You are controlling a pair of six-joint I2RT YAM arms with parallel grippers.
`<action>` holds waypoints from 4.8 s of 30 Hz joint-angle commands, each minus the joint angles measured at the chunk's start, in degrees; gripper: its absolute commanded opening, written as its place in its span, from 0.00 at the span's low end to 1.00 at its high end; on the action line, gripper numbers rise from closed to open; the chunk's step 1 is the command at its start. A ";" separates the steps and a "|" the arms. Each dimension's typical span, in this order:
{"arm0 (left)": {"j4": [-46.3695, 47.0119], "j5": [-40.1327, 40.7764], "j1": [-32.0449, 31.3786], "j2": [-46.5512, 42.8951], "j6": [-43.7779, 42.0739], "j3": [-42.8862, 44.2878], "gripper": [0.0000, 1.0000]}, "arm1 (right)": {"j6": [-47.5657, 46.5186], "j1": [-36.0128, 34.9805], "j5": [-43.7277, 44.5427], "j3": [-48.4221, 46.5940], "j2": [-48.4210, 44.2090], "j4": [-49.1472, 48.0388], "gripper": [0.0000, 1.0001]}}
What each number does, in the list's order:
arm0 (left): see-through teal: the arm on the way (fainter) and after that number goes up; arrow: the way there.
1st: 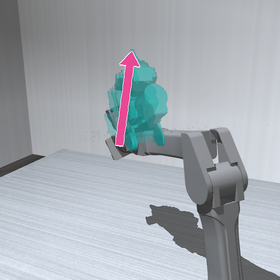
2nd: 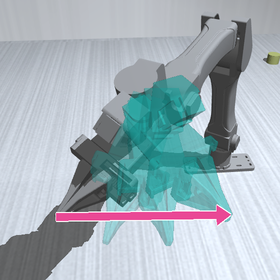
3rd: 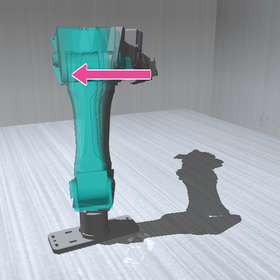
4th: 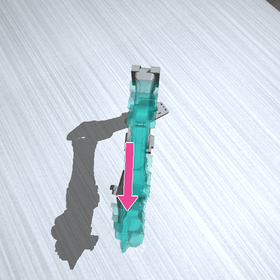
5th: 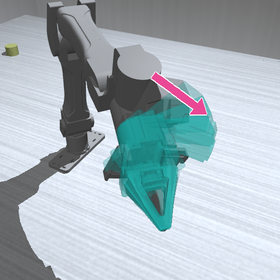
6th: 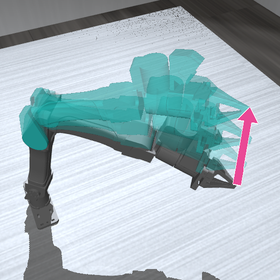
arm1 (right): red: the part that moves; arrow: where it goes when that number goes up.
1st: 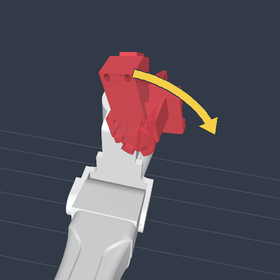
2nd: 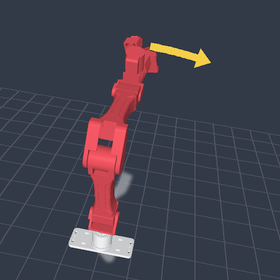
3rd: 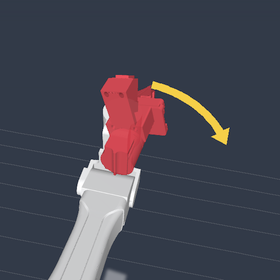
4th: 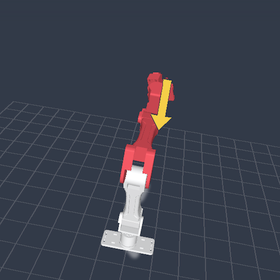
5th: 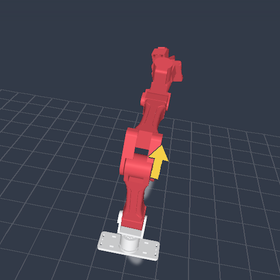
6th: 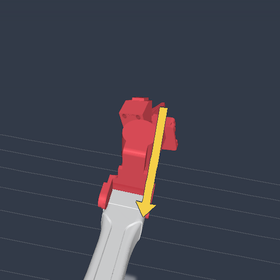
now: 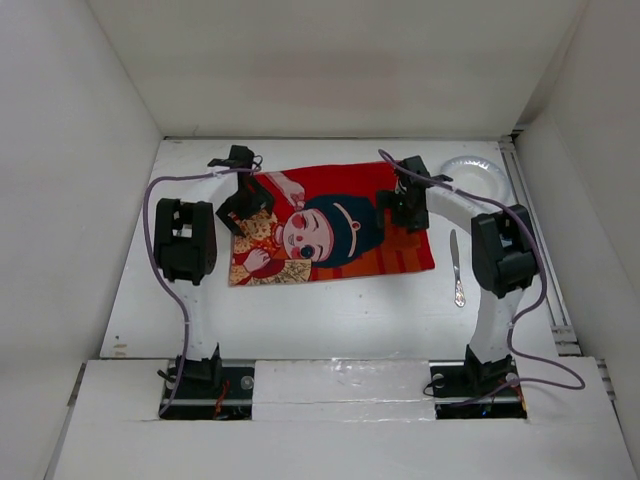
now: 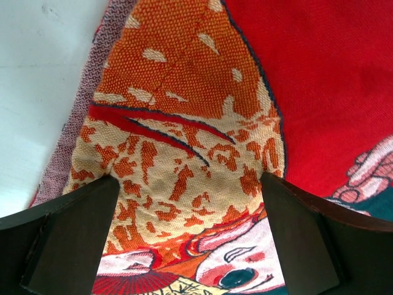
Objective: Set the dinner table for one person
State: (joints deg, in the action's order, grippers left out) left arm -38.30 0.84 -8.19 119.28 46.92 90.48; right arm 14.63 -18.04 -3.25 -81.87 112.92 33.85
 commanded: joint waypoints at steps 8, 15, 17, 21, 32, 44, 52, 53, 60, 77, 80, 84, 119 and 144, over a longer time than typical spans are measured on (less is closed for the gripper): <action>-0.81 5.75 0.36 4.82 1.51 5.49 1.00 | 1.45 0.29 -4.14 5.22 -1.30 -5.89 1.00; -3.44 3.82 1.51 10.27 -1.03 13.14 1.00 | 4.34 -1.64 -4.75 11.46 -3.06 -10.99 1.00; -4.32 3.82 1.51 11.06 -1.04 13.15 1.00 | 5.05 -2.26 -4.75 12.86 -4.37 -12.22 1.00; -3.44 3.82 1.51 7.91 -1.04 10.96 1.00 | 5.76 -2.26 -3.70 13.49 -4.38 -12.84 1.00; -2.83 1.80 1.51 9.82 -2.27 15.16 1.00 | 7.86 -2.26 -1.94 9.27 -2.18 -11.26 1.00; 2.80 0.39 1.51 2.27 -1.13 3.40 1.00 | 7.25 -1.74 -1.32 5.49 0.28 -9.41 1.00; 1.92 0.56 1.51 2.01 -1.74 5.93 1.00 | 7.87 -1.73 -1.32 6.63 -2.79 -9.59 1.00; 1.31 0.56 1.51 2.00 -1.74 6.90 1.00 | 8.48 -1.73 -1.32 7.41 -4.28 -10.11 1.00; -2.56 1.62 1.51 -0.01 -2.27 13.57 1.00 | 9.01 -2.79 -1.32 9.27 -12.18 -9.41 1.00; 7.09 -1.54 1.51 -41.70 -14.19 -12.03 1.00 | 2.07 19.50 -10.20 -5.48 -18.00 -3.71 1.00; 10.70 -2.95 1.51 -53.66 -17.90 -21.96 1.00 | 2.07 26.71 -10.90 -7.60 -14.68 -2.03 1.00; 14.30 -2.95 2.03 -63.27 -21.95 -32.08 1.00 | 4.70 31.83 -13.10 -9.53 -12.39 -4.74 1.00; 14.49 -7.61 2.03 -63.65 -23.01 -35.63 1.00 | 3.21 41.69 -10.90 -25.88 15.30 8.43 0.94; 13.96 -3.31 2.03 -63.65 -21.96 -35.63 1.00 | 10.40 43.27 -18.89 -21.95 6.36 1.59 0.00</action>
State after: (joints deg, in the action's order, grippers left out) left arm -25.50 -4.47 -6.31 56.49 24.88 55.18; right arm 22.72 24.27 -18.50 -104.79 126.48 40.60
